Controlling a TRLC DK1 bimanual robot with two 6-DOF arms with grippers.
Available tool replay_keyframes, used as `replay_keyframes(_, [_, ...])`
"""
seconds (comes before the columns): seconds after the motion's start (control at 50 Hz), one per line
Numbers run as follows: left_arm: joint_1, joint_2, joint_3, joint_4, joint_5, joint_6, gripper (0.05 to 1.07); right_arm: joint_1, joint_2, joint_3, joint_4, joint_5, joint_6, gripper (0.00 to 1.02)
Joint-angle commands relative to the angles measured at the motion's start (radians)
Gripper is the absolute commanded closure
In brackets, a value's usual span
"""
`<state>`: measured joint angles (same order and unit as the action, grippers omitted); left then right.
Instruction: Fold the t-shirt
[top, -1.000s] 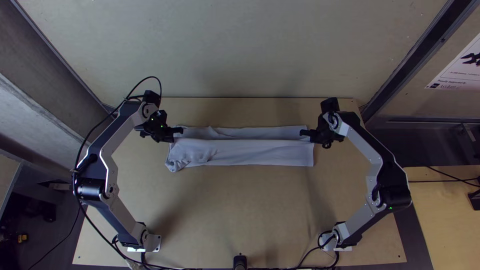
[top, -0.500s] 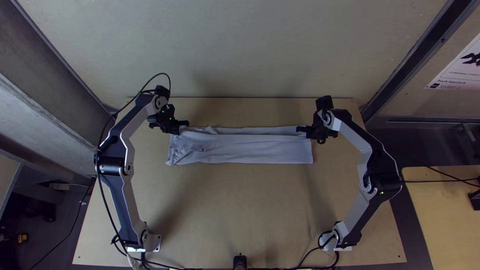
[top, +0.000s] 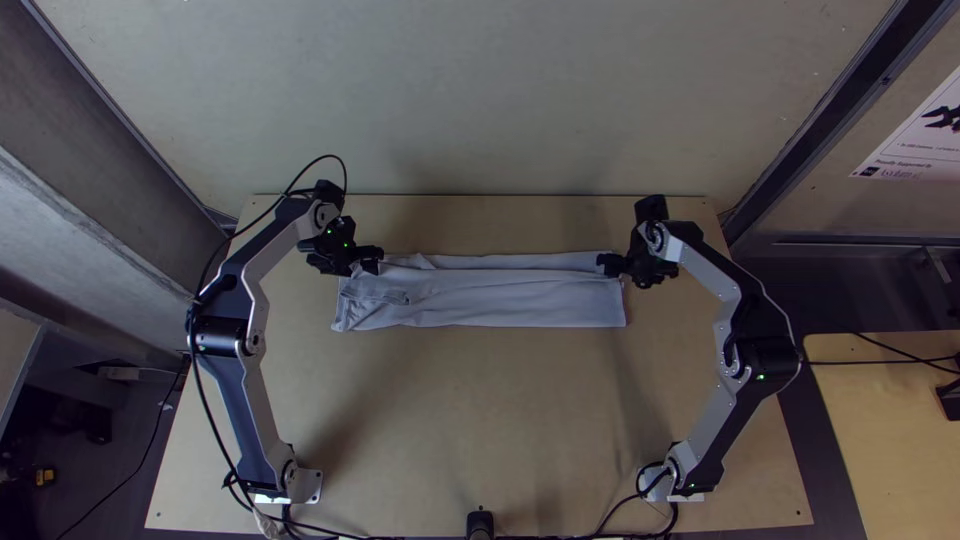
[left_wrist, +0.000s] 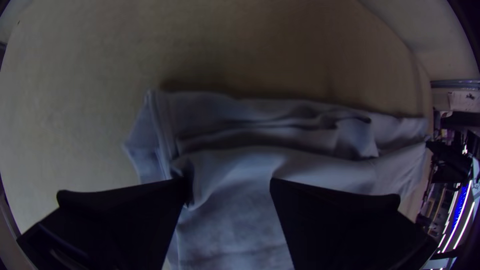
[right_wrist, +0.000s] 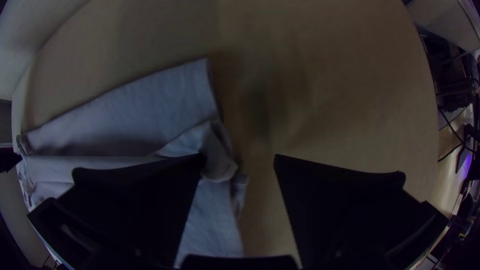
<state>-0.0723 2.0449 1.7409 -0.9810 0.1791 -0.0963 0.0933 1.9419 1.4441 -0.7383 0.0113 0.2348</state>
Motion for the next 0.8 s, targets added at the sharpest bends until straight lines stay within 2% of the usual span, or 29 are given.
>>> replay_keyframes(0.0, [0.032, -0.114, -0.057, -0.015, 0.056, -0.019, 0.10, -0.024, -0.103, -0.025, -0.003, 0.009, 0.015, 0.05])
replay_keyframes(0.2, [0.129, -0.256, -0.118, -0.008, 0.230, -0.031, 0.10, -0.047, -0.247, -0.025, 0.005, 0.033, 0.015, 0.05])
replay_keyframes(0.44, [0.258, -0.347, -0.251, 0.021, 0.333, 0.049, 0.10, -0.046, -0.391, -0.014, 0.007, 0.029, 0.011, 0.04])
replay_keyframes(0.56, [0.325, -0.348, -0.291, 0.022, 0.434, 0.101, 0.10, -0.044, -0.426, 0.030, 0.007, 0.021, -0.003, 0.04])
replay_keyframes(0.78, [0.387, -0.267, -0.314, 0.059, 0.528, 0.159, 0.10, -0.038, -0.489, 0.099, 0.005, -0.001, -0.005, 0.04])
